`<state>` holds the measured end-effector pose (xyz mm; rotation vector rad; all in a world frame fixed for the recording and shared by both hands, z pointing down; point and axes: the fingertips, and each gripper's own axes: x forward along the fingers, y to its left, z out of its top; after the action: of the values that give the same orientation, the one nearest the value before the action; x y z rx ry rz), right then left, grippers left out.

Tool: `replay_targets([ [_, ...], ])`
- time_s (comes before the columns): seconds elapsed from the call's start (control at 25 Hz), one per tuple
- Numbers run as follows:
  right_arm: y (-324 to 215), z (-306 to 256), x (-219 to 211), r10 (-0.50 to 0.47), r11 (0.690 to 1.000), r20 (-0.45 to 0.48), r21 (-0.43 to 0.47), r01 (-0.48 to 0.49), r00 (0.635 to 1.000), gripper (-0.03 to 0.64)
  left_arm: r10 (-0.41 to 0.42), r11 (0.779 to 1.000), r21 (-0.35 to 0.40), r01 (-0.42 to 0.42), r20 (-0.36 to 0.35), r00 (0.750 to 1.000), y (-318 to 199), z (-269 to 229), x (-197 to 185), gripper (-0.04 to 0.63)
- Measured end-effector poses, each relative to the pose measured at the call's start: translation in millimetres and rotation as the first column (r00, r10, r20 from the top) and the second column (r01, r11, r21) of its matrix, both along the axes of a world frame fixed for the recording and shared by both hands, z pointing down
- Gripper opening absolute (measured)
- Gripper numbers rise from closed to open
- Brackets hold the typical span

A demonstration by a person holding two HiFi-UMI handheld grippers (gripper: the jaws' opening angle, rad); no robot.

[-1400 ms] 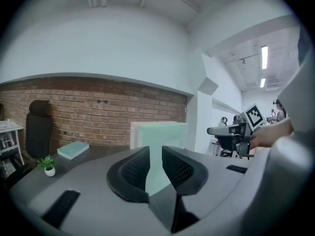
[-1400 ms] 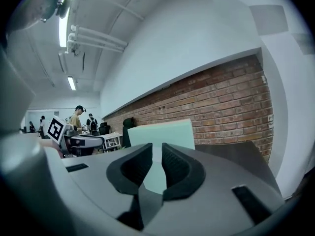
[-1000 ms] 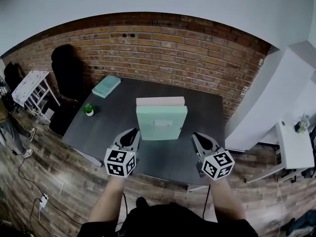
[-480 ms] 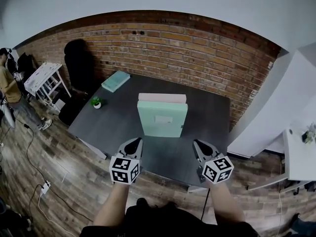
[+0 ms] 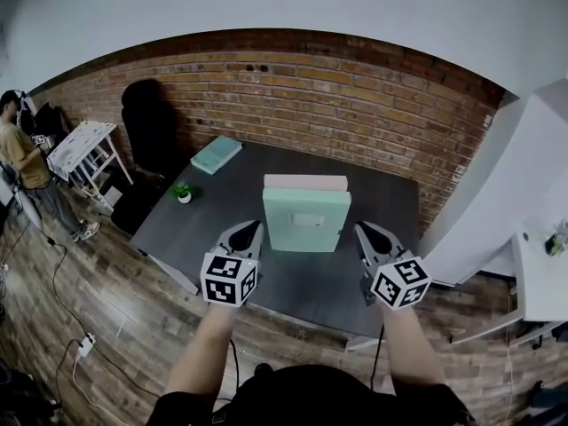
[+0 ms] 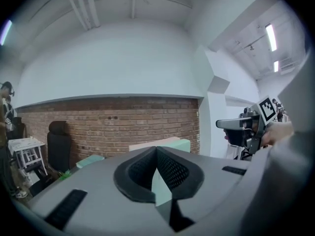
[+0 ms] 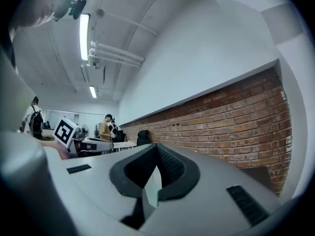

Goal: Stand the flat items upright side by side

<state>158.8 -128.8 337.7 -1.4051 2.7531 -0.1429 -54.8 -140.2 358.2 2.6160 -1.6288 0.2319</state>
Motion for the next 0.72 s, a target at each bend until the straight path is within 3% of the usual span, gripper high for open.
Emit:
replay_targets([
  [0.24, 3.6, -4.6, -5.3, -0.013, 1.0, -0.021, 0.012, 0.013, 1.0, 0.015, -0.016, 1.0, 0.022, 0.017, -0.026, 1.0, 2.9, -4.1, -7.1, 0.018],
  [0.44, 6.4, 27.6, 4.8, 0.009, 0.999, -0.021, -0.053, -0.01, 1.0, 0.015, -0.022, 1.0, -0.009, 0.022, -0.03, 0.999, 7.1, 13.8, -11.6, 0.018],
  [0.72, 9.1, 35.8, 9.9, -0.001, 0.998, -0.009, -0.069, 0.001, 1.0, 0.015, -0.059, 0.997, -0.043, 0.057, -0.05, 0.997, 8.6, 25.4, -16.3, 0.018],
])
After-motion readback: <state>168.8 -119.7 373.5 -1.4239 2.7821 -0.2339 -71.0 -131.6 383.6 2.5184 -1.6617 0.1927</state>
